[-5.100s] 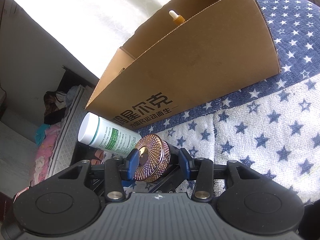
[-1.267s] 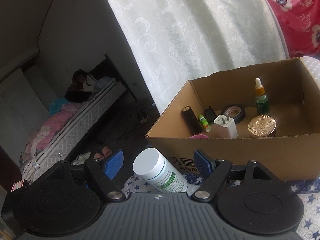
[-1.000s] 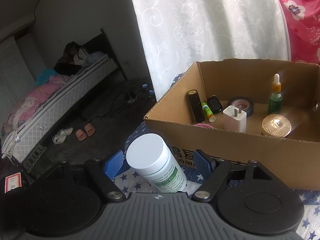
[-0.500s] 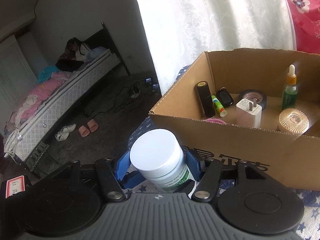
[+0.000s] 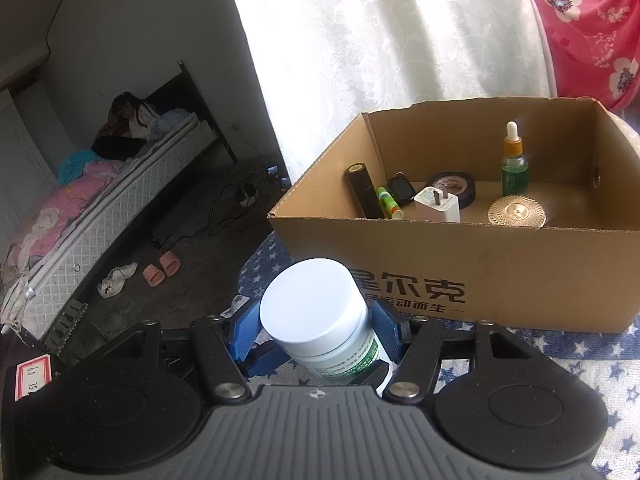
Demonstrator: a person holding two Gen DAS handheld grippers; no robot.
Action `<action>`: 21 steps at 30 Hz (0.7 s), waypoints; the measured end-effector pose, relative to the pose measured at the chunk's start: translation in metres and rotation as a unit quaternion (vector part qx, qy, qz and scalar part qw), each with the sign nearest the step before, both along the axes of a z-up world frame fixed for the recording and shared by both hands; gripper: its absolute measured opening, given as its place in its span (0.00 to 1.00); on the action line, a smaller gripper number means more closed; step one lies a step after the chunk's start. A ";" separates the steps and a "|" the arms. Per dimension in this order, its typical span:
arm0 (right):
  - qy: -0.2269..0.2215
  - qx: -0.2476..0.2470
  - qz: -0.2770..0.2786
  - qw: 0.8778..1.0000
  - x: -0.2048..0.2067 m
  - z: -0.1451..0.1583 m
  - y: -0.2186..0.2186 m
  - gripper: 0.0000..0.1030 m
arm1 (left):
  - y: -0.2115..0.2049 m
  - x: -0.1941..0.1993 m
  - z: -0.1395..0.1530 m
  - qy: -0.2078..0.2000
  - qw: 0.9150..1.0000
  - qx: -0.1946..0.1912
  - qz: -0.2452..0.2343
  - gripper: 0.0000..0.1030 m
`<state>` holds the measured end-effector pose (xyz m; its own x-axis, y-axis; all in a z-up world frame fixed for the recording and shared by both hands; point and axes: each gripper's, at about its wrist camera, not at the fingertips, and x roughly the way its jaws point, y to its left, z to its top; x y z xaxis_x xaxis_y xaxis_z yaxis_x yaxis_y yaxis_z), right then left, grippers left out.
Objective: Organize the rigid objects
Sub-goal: 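Grasp the white pill bottle by its body with the right tool and lift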
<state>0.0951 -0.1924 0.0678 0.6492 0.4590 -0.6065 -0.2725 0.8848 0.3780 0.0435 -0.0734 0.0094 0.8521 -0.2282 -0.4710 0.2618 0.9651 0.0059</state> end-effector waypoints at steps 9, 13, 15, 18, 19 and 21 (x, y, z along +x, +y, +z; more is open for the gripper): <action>0.008 -0.014 -0.018 1.000 -0.002 -0.010 -0.009 0.62 | -0.018 -0.007 -0.008 0.015 1.000 0.014 -0.015 0.52; 0.014 -0.012 -0.017 1.000 -0.001 -0.016 -0.012 0.62 | -0.020 -0.011 -0.009 0.013 1.000 0.016 -0.015 0.52; 0.014 -0.011 -0.017 1.000 -0.001 -0.018 -0.013 0.62 | -0.021 -0.012 -0.009 0.012 1.000 0.018 -0.016 0.52; 0.012 -0.010 -0.016 1.000 -0.002 -0.019 -0.014 0.61 | -0.022 -0.016 -0.008 0.010 1.000 0.021 -0.016 0.52; 0.011 -0.009 -0.017 1.000 -0.002 -0.019 -0.014 0.62 | -0.022 -0.017 -0.008 0.010 1.000 0.022 -0.016 0.52; 0.011 -0.008 -0.017 1.000 -0.002 -0.019 -0.015 0.62 | -0.023 -0.019 -0.008 0.009 1.000 0.022 -0.016 0.52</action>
<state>0.0929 -0.2073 0.0483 0.6502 0.4282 -0.6276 -0.2346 0.8988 0.3702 0.0242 -0.0966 0.0018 0.8357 -0.2334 -0.4971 0.2928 0.9552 0.0438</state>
